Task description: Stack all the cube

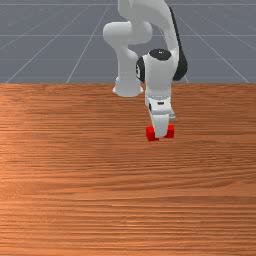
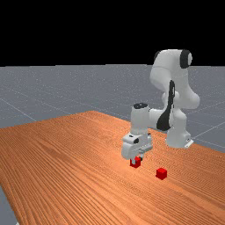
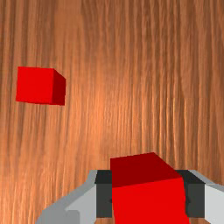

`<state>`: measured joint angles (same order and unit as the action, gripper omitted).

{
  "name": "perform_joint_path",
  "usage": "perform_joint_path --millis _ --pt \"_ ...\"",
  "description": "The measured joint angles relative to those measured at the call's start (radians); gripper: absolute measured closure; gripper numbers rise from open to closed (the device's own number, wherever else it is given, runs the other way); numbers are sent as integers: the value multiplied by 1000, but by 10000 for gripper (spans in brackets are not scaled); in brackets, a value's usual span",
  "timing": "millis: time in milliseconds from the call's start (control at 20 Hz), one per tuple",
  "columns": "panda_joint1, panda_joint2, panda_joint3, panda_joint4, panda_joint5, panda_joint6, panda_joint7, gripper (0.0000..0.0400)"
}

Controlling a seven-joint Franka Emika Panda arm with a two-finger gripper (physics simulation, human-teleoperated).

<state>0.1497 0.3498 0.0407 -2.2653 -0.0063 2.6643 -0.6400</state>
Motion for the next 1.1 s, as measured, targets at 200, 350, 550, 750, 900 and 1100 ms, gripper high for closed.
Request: perform_joint_path --millis 200,350,550,750,900,1100 --pt "32 -33 -4 -70 -18 71 49 201" --pt "-21 -134 79 -230 144 108 -76 201" --pt "48 -264 53 -429 48 169 21 201" --pt "51 -201 51 -406 47 178 49 201" --pt "68 -192 54 -401 36 186 84 201" --pt "99 -176 67 -370 34 156 128 201"
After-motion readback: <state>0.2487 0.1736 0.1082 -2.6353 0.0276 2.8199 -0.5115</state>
